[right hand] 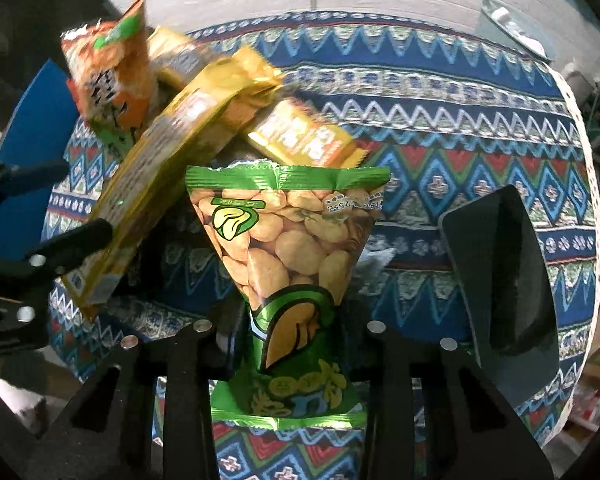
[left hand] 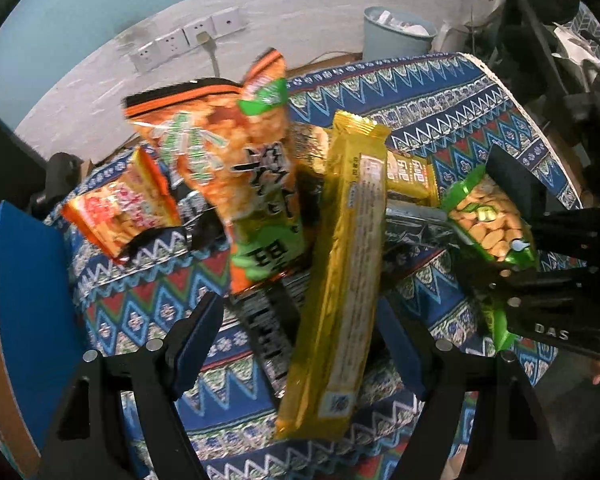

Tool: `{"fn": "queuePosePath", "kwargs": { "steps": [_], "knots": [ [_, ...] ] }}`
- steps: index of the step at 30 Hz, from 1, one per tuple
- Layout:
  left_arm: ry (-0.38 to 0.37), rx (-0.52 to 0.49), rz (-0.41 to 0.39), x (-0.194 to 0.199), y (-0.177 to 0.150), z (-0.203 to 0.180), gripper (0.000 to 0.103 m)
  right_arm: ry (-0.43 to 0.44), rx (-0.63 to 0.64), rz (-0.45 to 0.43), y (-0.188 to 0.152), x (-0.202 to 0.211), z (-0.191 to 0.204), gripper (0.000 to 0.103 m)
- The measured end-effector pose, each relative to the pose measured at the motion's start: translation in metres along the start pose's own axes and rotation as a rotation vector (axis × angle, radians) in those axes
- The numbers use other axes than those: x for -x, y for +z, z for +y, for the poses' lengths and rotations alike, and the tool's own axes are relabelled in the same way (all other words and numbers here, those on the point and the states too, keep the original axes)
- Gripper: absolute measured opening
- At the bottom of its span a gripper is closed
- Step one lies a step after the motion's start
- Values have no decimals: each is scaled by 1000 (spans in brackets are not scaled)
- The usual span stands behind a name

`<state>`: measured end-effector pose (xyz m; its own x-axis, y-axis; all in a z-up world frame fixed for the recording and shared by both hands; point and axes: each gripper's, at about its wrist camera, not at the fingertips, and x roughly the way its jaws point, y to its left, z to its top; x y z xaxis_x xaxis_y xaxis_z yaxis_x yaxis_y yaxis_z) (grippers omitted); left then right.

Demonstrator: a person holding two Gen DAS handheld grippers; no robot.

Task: Organize snacks
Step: 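Grasp the yellow wafer bar with the left tool while the right tool grasps the green peanut bag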

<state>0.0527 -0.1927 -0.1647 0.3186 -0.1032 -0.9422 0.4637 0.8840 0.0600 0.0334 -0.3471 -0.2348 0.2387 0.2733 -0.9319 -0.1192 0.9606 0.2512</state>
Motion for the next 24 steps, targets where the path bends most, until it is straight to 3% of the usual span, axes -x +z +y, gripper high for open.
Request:
{"fn": "queuePosePath", "kwargs": {
  "steps": [12,13,15,17,24],
  "knots": [
    [59,-71,24,-31,12,-27,78,-10,-32,-25,5,14,-28,35],
    [63,-76,23,-32,12,-28,75,-7,-33,-26,7,18,-34,35],
    [87,-85,23,-35,11,-28,51,-7,-30,-30,9,22,-35,35],
    [38,-83,32,-38,11,-27,34,-12,-27,-30,16,23,-31,35],
    [47,-114,-27,-23,1,-28,33,-25,-22,-39,28,20,-20,35]
  ]
}}
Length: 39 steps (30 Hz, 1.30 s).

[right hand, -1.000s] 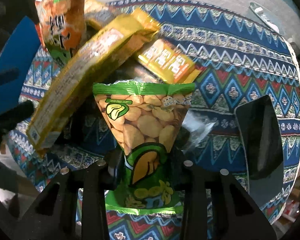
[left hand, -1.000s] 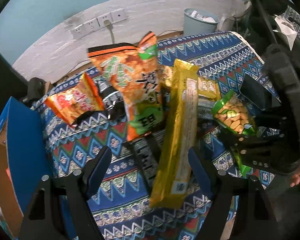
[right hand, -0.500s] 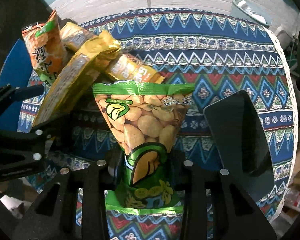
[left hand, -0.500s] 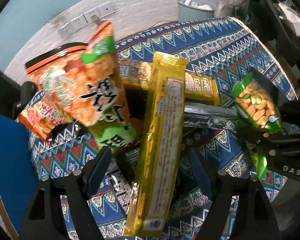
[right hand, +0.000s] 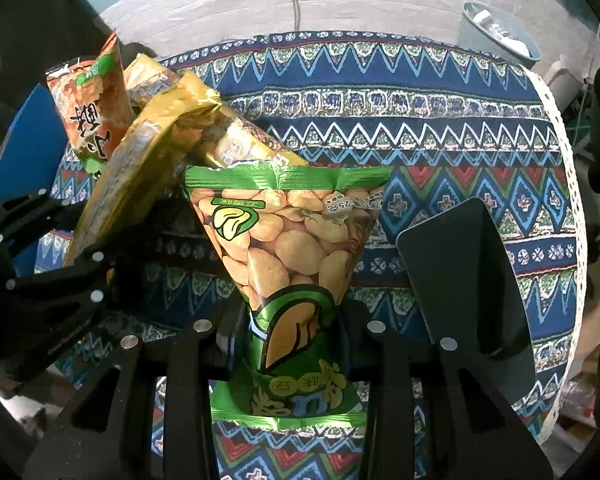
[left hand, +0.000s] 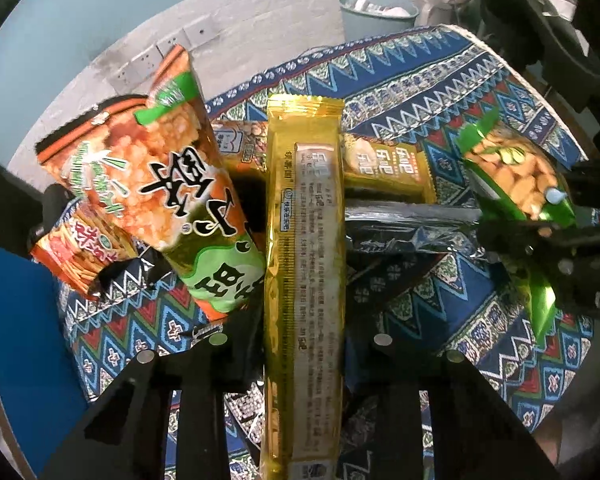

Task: Organize snacks
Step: 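Grasp the yellow wafer bar with the left tool while the right tool grasps the green peanut bag, then lift both held snacks and carry them over the cardboard box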

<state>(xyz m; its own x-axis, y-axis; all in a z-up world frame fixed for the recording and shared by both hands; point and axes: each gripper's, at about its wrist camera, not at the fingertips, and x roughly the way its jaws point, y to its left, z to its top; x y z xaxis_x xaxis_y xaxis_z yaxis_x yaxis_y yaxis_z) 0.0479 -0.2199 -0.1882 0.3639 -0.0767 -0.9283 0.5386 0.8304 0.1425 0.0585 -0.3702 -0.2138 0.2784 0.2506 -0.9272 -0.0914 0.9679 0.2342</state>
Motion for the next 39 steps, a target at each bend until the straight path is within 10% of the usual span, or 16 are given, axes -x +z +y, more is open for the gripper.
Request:
{"fn": "queuePosePath", "kwargs": {
  "steps": [39],
  "knots": [
    [107,50,-243,130,-54,69,33,-11,180,-194,26,88,105,34]
  ]
}}
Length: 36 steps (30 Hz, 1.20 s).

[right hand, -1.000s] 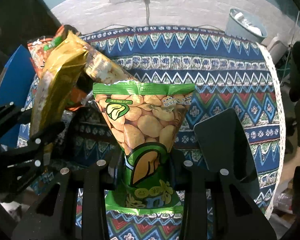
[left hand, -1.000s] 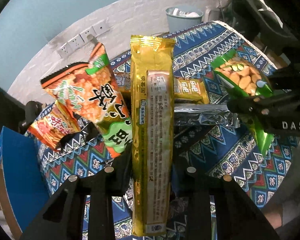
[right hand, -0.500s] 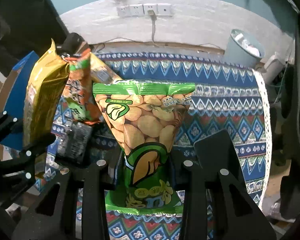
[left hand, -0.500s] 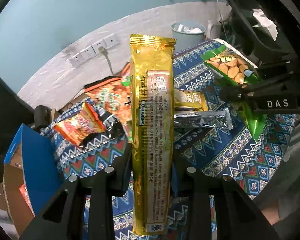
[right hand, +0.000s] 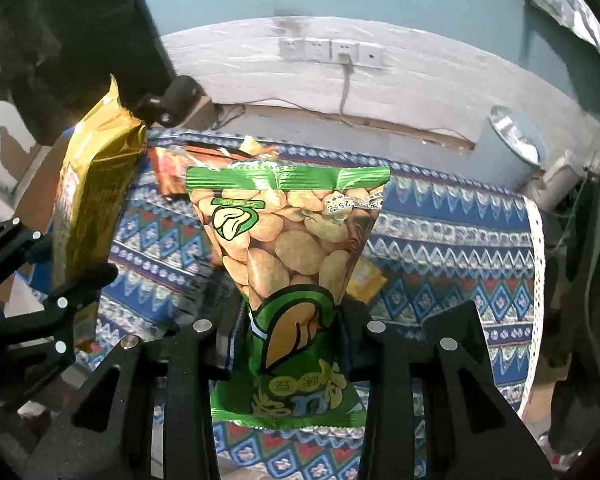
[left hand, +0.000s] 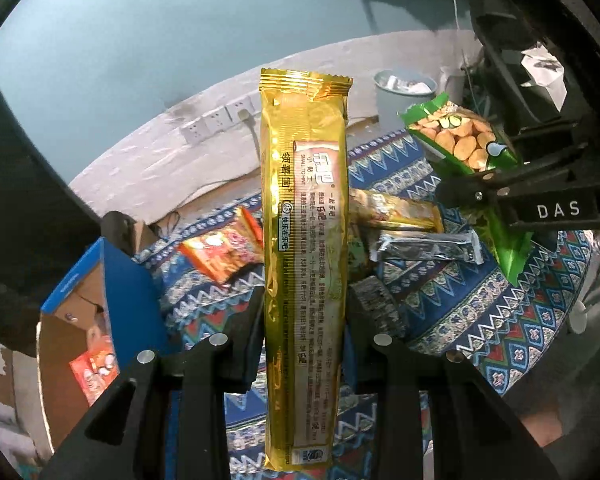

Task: Organize snacks
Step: 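Lift both held snacks and carry them over the cardboard box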

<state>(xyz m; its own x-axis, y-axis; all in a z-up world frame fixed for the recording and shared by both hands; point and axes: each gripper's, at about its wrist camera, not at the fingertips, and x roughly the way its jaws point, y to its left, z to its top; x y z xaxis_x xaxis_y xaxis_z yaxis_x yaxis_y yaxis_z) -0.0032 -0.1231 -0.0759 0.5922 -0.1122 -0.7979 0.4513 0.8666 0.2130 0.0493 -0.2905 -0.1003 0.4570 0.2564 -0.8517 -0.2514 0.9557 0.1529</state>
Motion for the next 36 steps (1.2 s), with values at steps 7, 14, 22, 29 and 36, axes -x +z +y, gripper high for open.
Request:
{"fn": "queuePosePath", "kwargs": {
  "steps": [7,14,22,29,36],
  "knots": [
    [36,33,-29,15,-6,26,33,26,50,-17,13,7,29,34],
    [49,81,-43,28,-12,53,33,49,94,-29,25,9,57,34],
    [97,125,-77,45,-18,86,33,76,132,-36,38,8,87,35],
    [135,160,-98,54,-26,112,33,95,169,-33,50,0,112,34],
    [148,227,-91,55,-39,141,33,124,198,-38,65,-3,142,35]
  ]
}}
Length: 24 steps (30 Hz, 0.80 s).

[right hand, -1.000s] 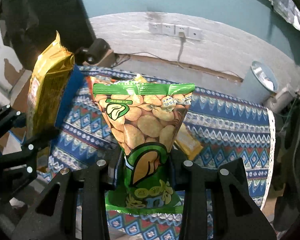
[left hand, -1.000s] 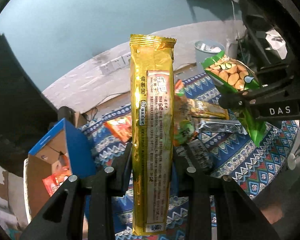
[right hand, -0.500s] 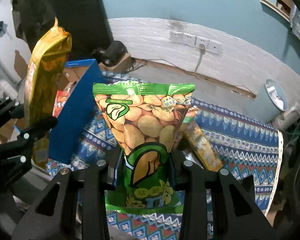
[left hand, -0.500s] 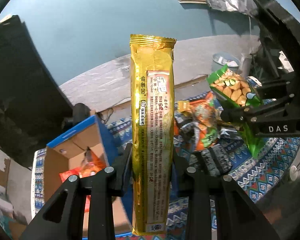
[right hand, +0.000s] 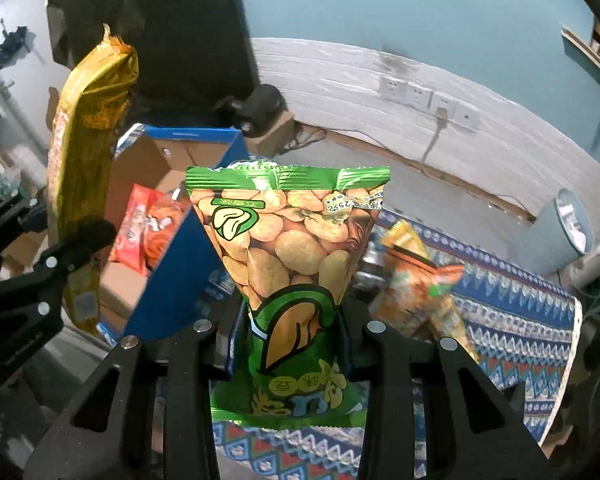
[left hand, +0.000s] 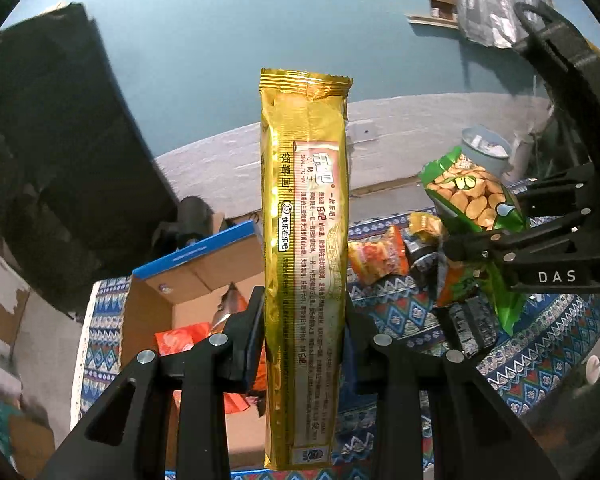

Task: Organize snacks
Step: 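Lift both held snacks and carry them over the cardboard box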

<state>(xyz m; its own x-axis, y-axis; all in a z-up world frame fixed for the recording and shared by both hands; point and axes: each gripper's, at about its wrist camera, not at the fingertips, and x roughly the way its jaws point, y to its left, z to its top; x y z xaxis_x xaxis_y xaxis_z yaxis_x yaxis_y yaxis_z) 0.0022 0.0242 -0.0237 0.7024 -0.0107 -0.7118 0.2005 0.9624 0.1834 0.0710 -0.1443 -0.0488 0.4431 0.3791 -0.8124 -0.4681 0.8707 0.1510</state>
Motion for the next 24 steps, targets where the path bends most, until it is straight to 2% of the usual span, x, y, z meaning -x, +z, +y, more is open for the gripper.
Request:
{"fn": "queuePosePath", "kwargs": {
  "steps": [14,24],
  "knots": [
    [63,127,30,-9,-18,68,33,56,78,-3,40,-24,64,35],
    [119,213,78,-22,-36,108,33,116,89,24,62,-49,102,35]
  ]
}}
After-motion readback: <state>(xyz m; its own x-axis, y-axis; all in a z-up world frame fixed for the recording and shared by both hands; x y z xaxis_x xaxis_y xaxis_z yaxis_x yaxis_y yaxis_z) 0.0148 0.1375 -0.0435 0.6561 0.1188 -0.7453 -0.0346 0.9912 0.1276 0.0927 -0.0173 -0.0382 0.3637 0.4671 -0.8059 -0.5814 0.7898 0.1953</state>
